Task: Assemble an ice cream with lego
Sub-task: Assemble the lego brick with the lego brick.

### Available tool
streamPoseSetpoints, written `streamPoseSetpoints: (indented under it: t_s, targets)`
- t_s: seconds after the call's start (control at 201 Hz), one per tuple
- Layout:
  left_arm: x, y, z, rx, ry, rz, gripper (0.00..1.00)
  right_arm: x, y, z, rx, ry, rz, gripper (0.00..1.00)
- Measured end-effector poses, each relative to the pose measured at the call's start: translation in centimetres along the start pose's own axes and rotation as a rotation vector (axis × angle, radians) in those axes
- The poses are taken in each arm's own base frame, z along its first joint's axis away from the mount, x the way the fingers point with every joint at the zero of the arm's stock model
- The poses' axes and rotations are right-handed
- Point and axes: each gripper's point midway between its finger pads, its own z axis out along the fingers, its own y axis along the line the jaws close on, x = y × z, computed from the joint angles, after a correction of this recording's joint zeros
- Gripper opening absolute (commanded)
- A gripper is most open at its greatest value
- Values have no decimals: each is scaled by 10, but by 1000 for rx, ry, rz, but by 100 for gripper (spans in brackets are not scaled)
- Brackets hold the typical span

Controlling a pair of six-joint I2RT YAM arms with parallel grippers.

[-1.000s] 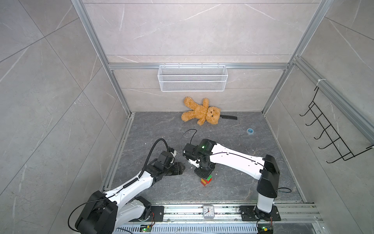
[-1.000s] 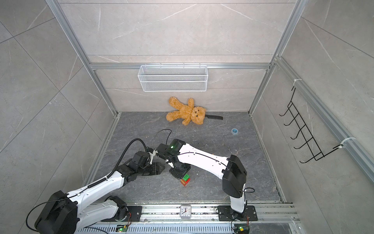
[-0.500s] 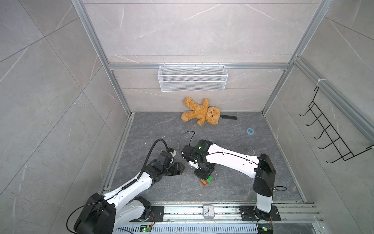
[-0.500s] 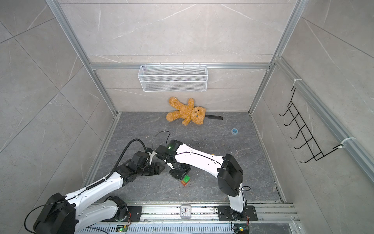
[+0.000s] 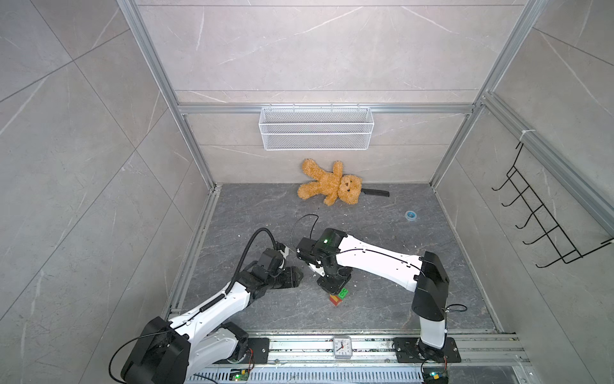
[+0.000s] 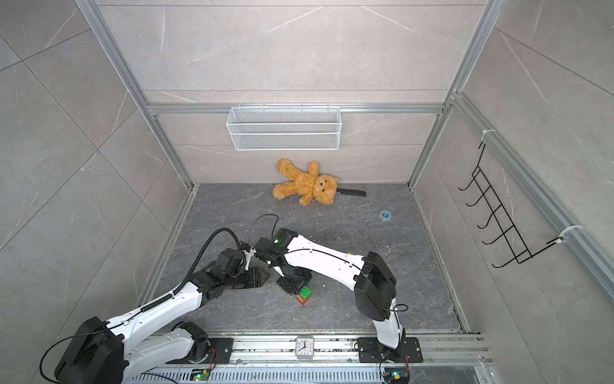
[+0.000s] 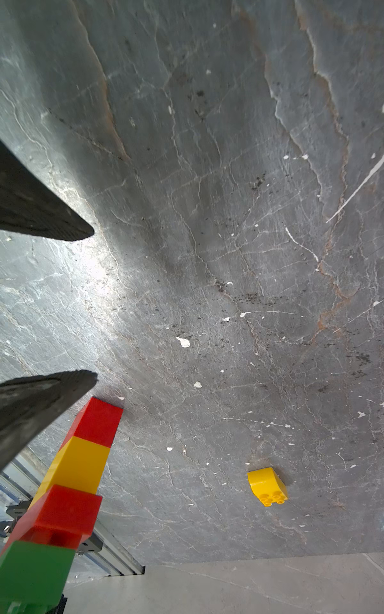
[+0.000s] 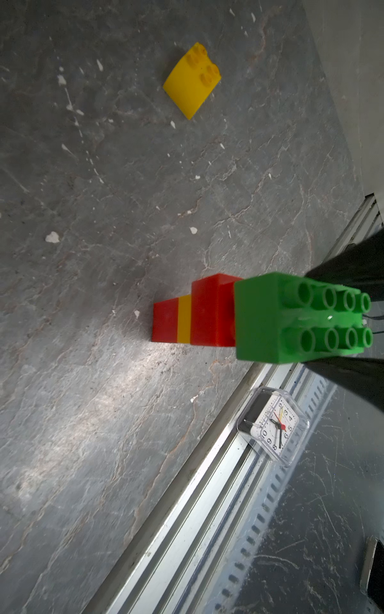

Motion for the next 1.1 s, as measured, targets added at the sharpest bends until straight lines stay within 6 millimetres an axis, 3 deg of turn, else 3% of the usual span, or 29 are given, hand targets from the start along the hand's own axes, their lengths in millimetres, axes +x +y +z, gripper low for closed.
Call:
streamPoseSetpoints:
  t_s: [0.722, 1.095]
  targets:
    - [0, 0, -1, -1, -3, 0, 65, -2, -3, -10, 4, -12, 21, 4]
    - [-2, -2, -3, 5, -13, 3, 65, 2, 0, 2, -13, 18, 83, 4]
